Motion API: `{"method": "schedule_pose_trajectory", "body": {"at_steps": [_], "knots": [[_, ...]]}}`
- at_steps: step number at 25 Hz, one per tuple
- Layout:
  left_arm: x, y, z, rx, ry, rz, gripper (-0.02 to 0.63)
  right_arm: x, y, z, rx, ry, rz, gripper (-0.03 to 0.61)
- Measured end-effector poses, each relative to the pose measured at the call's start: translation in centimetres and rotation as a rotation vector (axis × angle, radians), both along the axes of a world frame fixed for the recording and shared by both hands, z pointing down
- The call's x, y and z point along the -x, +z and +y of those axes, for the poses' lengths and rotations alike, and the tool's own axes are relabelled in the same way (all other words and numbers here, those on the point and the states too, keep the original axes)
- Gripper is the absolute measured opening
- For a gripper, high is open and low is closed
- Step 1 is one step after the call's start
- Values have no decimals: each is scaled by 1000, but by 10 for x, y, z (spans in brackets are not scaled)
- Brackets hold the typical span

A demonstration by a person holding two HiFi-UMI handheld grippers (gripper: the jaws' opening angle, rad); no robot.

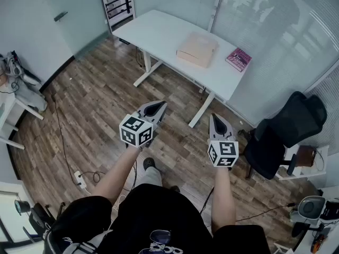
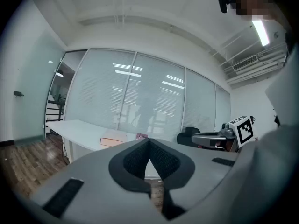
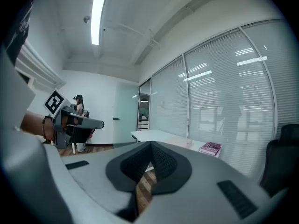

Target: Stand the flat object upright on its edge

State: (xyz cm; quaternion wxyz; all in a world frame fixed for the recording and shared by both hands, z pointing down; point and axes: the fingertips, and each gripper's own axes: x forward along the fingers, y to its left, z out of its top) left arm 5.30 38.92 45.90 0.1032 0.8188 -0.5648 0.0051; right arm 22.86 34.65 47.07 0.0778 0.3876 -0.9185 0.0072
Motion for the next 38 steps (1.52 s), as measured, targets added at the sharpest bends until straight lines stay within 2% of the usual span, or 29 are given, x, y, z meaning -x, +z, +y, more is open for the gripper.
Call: {"method": "schedule_pose_trajectory", "body": {"at_steps": [9, 19, 25, 29, 38], "knots": [[50, 1, -41, -6, 27, 18, 20, 48, -3, -40, 4, 24, -12, 21], [142, 2, -87, -21, 36, 36, 20, 121, -4, -87, -12, 57, 10, 21], [191, 7, -103, -15, 44, 47, 20, 145, -3, -105, -8, 111, 19, 21], [210, 10, -115, -3, 49, 57, 20, 153, -4, -115, 0, 146, 30, 21], [227, 7, -149, -9, 69, 52, 20, 162, -9, -144, -5, 180, 51, 21]]}}
